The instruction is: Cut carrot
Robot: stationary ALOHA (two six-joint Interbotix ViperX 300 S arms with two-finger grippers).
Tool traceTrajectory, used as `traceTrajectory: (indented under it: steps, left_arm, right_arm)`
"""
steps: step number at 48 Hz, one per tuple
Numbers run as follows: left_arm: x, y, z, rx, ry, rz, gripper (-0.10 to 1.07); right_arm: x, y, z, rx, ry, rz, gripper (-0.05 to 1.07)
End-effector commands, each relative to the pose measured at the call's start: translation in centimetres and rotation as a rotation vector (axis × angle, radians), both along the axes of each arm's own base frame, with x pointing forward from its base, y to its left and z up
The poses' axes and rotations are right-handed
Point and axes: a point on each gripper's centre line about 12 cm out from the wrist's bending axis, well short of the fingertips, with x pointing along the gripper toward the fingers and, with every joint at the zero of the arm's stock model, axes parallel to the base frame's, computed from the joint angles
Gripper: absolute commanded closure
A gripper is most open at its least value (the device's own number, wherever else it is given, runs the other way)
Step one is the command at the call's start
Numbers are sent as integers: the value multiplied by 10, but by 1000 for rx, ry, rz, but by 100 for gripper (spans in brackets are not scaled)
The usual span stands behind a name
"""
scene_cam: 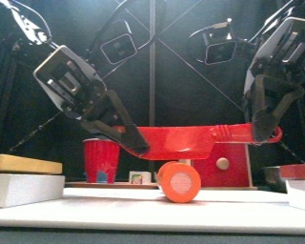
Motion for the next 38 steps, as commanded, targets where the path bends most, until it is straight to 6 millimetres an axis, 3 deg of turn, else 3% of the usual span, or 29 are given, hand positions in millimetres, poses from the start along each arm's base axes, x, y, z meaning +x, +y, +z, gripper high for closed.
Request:
traceTrajectory:
  steps: [1, 29, 38]
  left_arm:
    - [-6, -13, -3, 18, 14, -48, 64]
    - [-13, 6, -25, 86, 140, -25, 64]
    - [-16, 7, -40, 96, 183, -25, 64]
  right_arm:
    - [-1, -2, 1, -1, 7, -9, 62]
    - [1, -11, -23, -61, 73, 5, 62]
    - [2, -10, -40, -71, 115, 11, 62]
